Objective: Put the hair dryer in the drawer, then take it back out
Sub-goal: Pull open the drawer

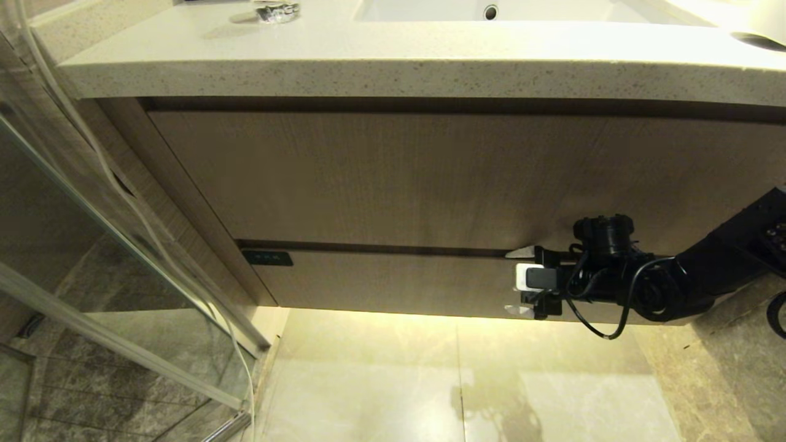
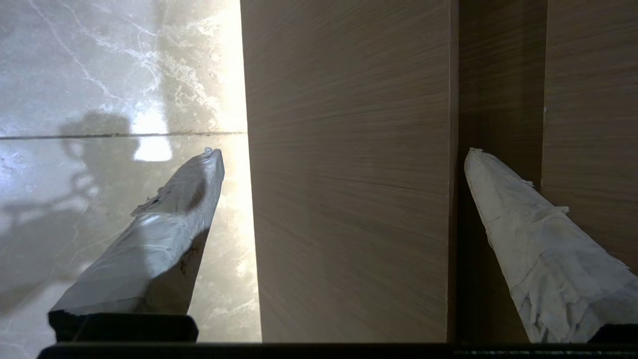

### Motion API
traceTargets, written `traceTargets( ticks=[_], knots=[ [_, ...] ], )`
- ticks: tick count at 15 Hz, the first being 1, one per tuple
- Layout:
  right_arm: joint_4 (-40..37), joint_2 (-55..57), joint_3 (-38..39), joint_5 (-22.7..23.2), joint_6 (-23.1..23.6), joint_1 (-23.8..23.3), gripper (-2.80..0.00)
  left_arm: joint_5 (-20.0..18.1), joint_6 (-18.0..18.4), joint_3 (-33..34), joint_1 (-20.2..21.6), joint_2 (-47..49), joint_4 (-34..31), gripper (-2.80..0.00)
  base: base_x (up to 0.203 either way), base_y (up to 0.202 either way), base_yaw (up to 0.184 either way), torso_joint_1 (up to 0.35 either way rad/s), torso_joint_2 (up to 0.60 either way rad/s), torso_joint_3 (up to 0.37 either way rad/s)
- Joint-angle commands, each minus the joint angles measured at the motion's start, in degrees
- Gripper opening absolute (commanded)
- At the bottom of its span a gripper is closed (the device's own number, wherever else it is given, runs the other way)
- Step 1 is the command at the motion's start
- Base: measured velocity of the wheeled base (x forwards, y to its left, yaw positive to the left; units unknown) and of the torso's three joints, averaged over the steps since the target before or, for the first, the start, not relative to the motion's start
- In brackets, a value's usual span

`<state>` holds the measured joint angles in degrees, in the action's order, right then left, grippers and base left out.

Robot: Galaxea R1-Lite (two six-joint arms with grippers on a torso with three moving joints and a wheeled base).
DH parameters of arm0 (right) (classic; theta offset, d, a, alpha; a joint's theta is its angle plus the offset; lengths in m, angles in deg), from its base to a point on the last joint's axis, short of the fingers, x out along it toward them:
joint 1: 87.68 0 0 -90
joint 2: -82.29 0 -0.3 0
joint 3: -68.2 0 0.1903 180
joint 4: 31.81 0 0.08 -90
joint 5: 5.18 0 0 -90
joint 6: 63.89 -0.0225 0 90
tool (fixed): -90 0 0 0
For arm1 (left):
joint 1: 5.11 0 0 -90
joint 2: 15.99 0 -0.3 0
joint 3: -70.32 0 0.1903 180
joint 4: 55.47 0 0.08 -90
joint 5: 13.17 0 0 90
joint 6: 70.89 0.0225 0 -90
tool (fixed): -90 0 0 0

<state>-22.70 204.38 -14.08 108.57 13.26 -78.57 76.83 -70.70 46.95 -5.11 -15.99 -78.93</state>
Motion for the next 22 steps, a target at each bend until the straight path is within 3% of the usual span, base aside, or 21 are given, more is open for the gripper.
traceTargets(
  ticks=[1,7,15,19,22],
  knots=[
    [0.77,0.95,-0.23,-0.01,0.45,-0.15,0.00,0.00,-0.01,0.00,0.00,0.00,0.01,-2.80,0.000,0.000,0.000,0.000,0.00,0.000],
    [-2.35,2.01,0.72,-0.93,0.63,-0.09,0.00,0.00,-0.01,0.00,0.00,0.00,0.01,-2.80,0.000,0.000,0.000,0.000,0.00,0.000],
    [-26.23,-1.27,0.26,-4.61,-1.28,-0.33,0.00,0.00,-0.01,0.00,0.00,0.00,0.01,-2.80,0.000,0.000,0.000,0.000,0.00,0.000],
    [-27.98,-3.33,0.76,-5.25,-2.56,-0.42,0.00,0.00,-0.01,0.00,0.00,0.00,0.01,-2.80,0.000,0.000,0.000,0.000,0.00,0.000],
    [-32.84,-10.33,0.71,-8.57,-4.73,-0.66,0.00,0.00,-0.01,0.00,0.00,0.00,0.01,-2.80,0.000,0.000,0.000,0.000,0.00,0.000]
  ],
)
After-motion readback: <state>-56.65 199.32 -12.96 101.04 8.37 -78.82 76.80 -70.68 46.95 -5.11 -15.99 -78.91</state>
